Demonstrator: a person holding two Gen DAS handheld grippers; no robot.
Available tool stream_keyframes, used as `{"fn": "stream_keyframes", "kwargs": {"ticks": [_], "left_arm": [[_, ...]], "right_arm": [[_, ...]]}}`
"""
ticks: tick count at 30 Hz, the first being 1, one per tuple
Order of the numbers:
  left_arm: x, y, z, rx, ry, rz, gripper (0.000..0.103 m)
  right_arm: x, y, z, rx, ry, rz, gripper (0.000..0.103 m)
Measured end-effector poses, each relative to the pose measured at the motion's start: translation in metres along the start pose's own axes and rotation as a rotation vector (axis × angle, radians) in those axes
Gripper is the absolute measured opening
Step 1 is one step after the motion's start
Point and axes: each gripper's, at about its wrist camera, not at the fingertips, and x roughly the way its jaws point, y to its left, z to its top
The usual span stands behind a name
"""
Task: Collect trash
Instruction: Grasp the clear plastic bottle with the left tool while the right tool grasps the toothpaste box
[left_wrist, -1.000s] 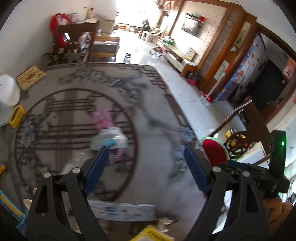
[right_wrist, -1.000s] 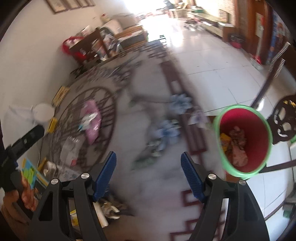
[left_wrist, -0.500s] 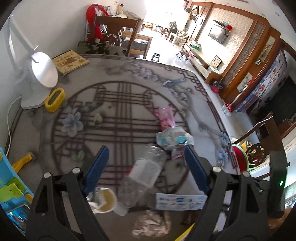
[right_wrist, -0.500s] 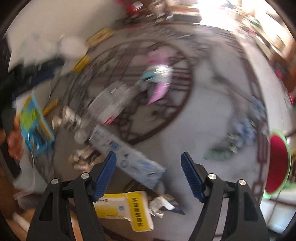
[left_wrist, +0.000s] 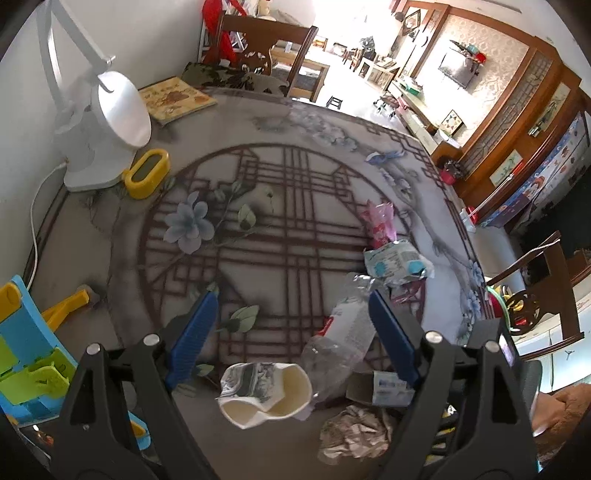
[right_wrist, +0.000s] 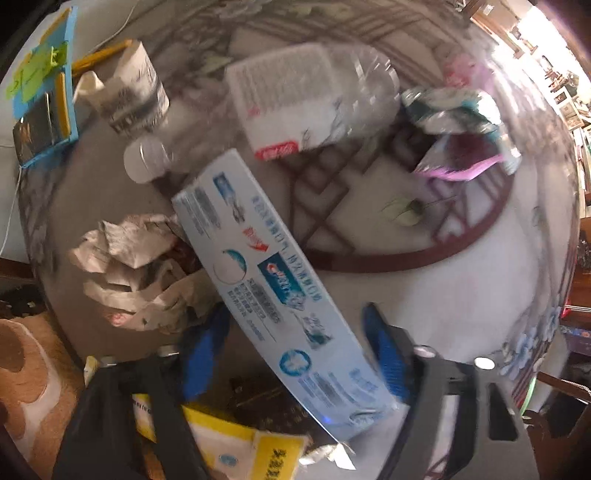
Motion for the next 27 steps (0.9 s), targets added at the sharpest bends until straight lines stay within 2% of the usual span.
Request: {"fn": "stream_keyframes", "kwargs": {"ticks": [5, 11, 14, 19, 24, 27], "left_arm": [[0.011, -0.006, -0.004, 0.023, 0.03, -0.02, 0.082], [0.03, -0.024, -0.007, 0.095, 0.081, -0.033, 0.082], [0.042, -0.034, -0.01, 0.129, 0.104, -0.036, 0.082], [0.069, -0.05, -0.016, 0.205, 0.158, -0.008, 0.086], [0.105, -0.061, -0.029, 0.271, 0.232, 0.03, 0.086], [0.117, -0.062, -0.033, 0.262, 0.255, 0.004, 0.087]], "right_arm": [[-0.017, -0.02, -0.01, 0.107, -0.084, 0.039, 0.046], [-0.057, -0.064, -0.031, 0.338, -0.226, 0.072, 0.045], [-0.078, -0.071, -0.036, 0.427, -0.281, 0.077, 0.045], [-0.089, -0.074, -0.048, 0.517, -0.315, 0.093, 0.045], [-0.091, -0.067, -0.043, 0.538, -0.326, 0.105, 0.045], [-0.099, -0.068, -0.053, 0.545, -0.336, 0.103, 0.045]]}}
